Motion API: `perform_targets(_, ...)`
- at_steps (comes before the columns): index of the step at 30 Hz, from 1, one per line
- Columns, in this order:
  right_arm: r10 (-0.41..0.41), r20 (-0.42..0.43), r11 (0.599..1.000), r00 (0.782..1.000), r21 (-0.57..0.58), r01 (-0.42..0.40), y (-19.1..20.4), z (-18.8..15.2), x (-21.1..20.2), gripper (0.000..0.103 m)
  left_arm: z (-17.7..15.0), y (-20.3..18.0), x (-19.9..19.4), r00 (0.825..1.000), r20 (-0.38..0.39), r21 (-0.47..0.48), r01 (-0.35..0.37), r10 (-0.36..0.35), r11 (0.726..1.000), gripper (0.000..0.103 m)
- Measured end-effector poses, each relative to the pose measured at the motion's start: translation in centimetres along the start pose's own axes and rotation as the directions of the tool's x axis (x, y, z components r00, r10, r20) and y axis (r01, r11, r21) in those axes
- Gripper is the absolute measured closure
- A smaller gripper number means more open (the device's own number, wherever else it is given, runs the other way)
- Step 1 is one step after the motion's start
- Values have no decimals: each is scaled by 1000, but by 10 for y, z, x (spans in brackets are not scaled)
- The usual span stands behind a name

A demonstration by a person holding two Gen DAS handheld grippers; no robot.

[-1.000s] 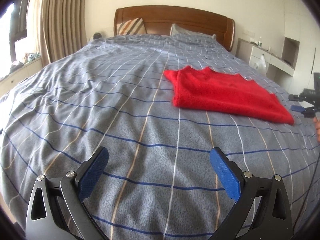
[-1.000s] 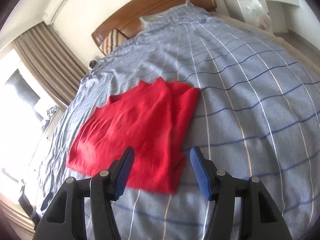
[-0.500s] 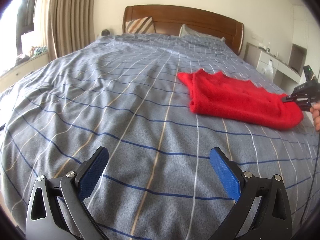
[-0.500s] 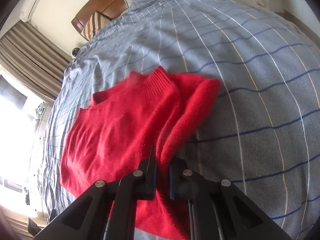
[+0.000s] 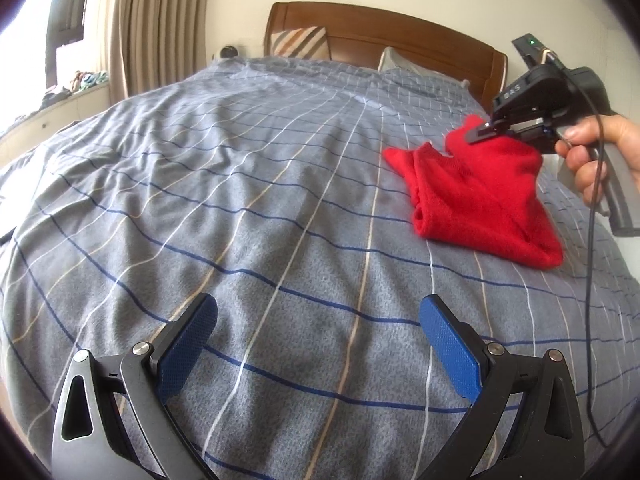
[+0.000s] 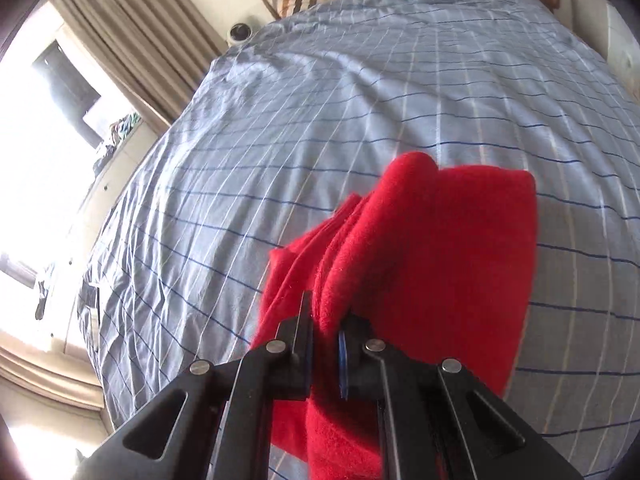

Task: Fold small clothes
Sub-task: 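Grasp one side edge of the folded sweater with the right gripper, then fold the grasped side over the sweater with the right gripper and release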

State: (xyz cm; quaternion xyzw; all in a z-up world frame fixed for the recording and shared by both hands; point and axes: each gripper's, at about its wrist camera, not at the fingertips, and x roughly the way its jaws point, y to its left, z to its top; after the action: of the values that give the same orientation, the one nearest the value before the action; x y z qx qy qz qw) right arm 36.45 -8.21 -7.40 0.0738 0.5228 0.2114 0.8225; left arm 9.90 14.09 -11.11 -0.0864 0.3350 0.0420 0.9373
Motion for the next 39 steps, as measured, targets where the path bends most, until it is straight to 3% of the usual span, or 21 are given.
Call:
perform_targets(8,-51,-33,999,998,15,51,15,-10,29,93,2,8,6,999,-27,-44,15,-16,999,2)
perform_targets(10,30,-38,997,999,74,-27,11,-9,32,84,1,7,7,999,-33,-44,14,-15,999,2)
perform_targets(11,102,-40,989,994,114,-97,8,-9,33,74,1,7,7,999,-35,-45,14,-16,999,2)
perform_targets(12,184,-43,972,982,156,-175,5,-10,34,60,0,7,6,999,-36,-47,15,-17,999,2)
perform_targets(14,294,-32,938,955,202,-282,3,-11,28,49,1,8,6,999,-34,-50,16,-17,999,2)
perform_targets(16,368,-15,913,930,192,-359,4,-10,14,49,1,9,6,999,-33,-54,17,-18,998,2)
perform_targets(18,384,9,912,923,151,-381,5,-8,-5,47,1,10,6,999,-32,-61,19,-21,998,2)
perform_targets(20,315,23,947,949,61,-316,8,-10,-24,43,2,12,5,999,-29,-72,26,-29,997,2)
perform_targets(22,195,25,978,981,-79,-192,14,-18,-36,43,3,14,3,999,-23,-83,34,-36,996,2)
perform_targets(24,152,-2,971,988,-187,-150,20,-31,-38,43,4,15,2,999,-20,-92,38,-40,995,2)
perform_targets(26,154,-45,941,987,-297,-160,32,-48,-35,43,4,16,2,999,-20,-98,44,-46,994,2)
perform_targets(29,107,-31,861,994,-497,-108,64,-76,-31,43,3,13,1,999,-18,-89,42,-43,995,2)
perform_targets(32,-15,24,791,1000,-612,26,84,-91,-13,44,2,12,1,999,-19,-82,34,-36,996,2)
perform_targets(34,-132,57,757,990,-638,138,85,-92,5,67,1,13,1,999,-20,-85,30,-31,996,2)
perform_targets(35,-159,67,745,985,-647,165,85,-95,9,99,1,14,0,999,-19,-87,27,-28,996,2)
perform_targets(39,-125,49,704,991,-700,123,93,-118,8,98,1,19,-1,999,-16,-111,31,-33,993,2)
